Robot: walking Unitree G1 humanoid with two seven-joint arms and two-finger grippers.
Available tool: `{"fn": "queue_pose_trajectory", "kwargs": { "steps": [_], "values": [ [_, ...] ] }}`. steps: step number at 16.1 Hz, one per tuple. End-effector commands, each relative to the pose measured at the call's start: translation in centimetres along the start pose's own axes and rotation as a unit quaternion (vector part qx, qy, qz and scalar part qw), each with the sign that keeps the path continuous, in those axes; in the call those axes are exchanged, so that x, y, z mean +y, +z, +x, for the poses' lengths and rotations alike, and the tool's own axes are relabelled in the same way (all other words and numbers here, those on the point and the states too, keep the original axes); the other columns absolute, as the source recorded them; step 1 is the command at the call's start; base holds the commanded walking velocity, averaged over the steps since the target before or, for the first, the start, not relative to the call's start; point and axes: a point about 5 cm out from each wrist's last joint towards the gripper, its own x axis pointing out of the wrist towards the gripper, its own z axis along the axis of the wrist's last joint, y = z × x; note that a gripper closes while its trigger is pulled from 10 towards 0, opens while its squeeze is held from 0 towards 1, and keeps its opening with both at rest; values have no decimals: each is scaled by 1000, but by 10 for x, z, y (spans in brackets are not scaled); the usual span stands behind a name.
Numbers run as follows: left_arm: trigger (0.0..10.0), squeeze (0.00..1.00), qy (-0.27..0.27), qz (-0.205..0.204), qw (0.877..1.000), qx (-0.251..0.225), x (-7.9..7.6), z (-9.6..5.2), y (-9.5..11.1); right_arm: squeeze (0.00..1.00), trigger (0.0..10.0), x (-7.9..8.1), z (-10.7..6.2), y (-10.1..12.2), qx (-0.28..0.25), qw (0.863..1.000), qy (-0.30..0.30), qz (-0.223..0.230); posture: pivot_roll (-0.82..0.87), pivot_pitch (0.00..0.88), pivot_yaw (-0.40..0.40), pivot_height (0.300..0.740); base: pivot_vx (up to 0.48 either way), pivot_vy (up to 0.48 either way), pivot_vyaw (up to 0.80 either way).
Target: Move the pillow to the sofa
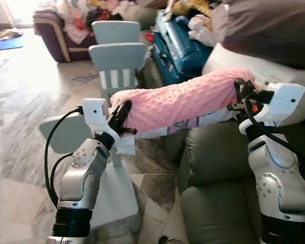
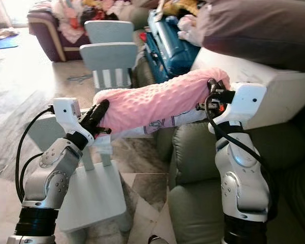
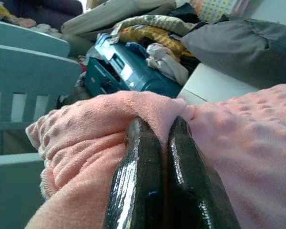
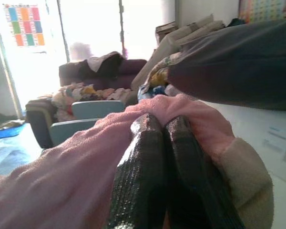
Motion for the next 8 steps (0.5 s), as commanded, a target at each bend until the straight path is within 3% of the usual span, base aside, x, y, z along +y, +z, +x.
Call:
{"fn": "queue_pose_trajectory", "kwargs": {
  "steps": [1,7,8],
  "values": [
    [0,0,-17,1,1000,-11,-6,0,6,0,0,2,2,7,-11,1000,8,-1,-195,66,-39,740,0,0,0],
    [0,0,-18,-8,1000,-3,-6,-1,6,0,0,2,3,6,-8,1000,9,1,-191,68,-38,740,0,0,0],
    [0,0,-18,-9,1000,-3,-6,-1,6,0,0,3,3,6,-8,1000,9,2,-191,68,-38,740,0,274,0]
  ]
}}
